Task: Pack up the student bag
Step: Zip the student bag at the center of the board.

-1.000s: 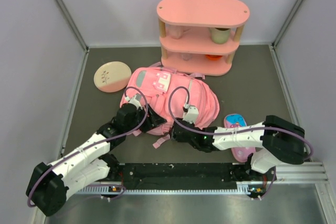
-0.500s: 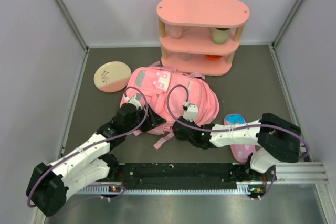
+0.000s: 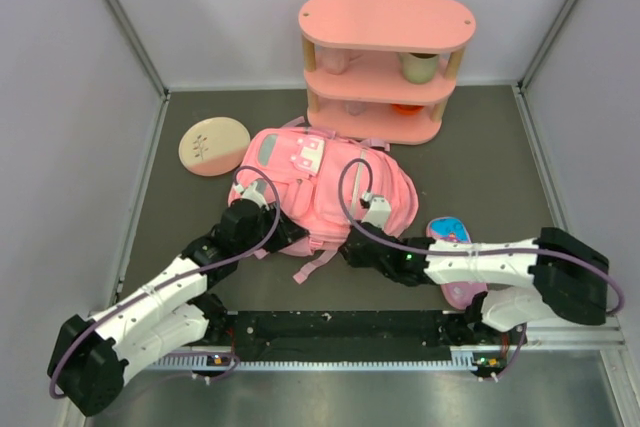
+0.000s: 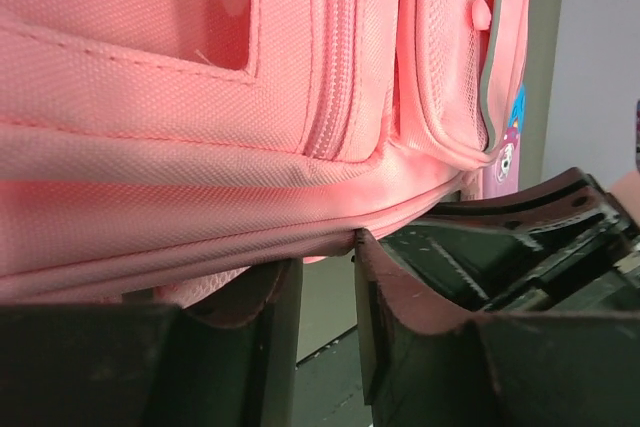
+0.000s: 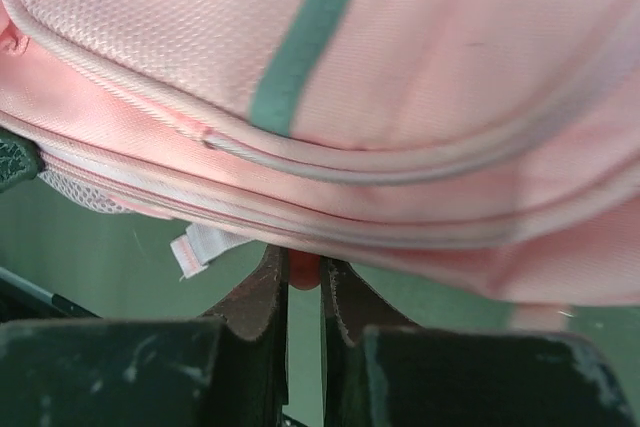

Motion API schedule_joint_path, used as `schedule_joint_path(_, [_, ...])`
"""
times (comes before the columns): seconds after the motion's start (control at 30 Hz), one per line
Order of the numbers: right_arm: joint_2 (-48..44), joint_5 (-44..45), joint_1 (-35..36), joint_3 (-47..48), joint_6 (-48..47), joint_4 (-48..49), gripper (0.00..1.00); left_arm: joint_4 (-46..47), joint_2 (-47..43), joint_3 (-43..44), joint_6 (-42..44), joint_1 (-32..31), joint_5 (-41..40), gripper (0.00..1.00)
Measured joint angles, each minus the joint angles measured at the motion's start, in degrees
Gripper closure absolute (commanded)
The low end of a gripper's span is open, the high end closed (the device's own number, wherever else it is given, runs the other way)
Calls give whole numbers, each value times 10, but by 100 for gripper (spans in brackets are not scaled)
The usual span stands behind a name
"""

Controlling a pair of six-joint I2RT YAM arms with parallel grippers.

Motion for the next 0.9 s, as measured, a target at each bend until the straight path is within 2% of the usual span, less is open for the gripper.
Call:
schedule_joint_path(0.1, [-56,-16,-15,-38,0,2,100,-8,-3,2,7,-2,-11,74])
schedule_joint_path(0.27, [-122,-30,-34,-79,0,-10,100,-15,-3,5,14,-2,-14,86])
schedule_joint_path(0.3, [-129,-30,-37,-83,0,-13,100,-16,-3,5,15,-2,-15,93])
schedule_joint_path(0.37, [-141,-31,-40,-88,-1,-24,100,-21,-5,6,17,-2,-16,100])
schedule_joint_path(0.8, [-292,-47,-75,-147,-5,-82,100,-120,-48,48,53,3,-57,100])
schedule_joint_path(0.87, [-311,-52,-80,-147,-4,-82,100,-133,-55,54,58,8,-58,89])
schedule_joint_path(0.9, [-315,-54,-81,-147,-5,-82,100,-140,-59,56,61,12,-57,74])
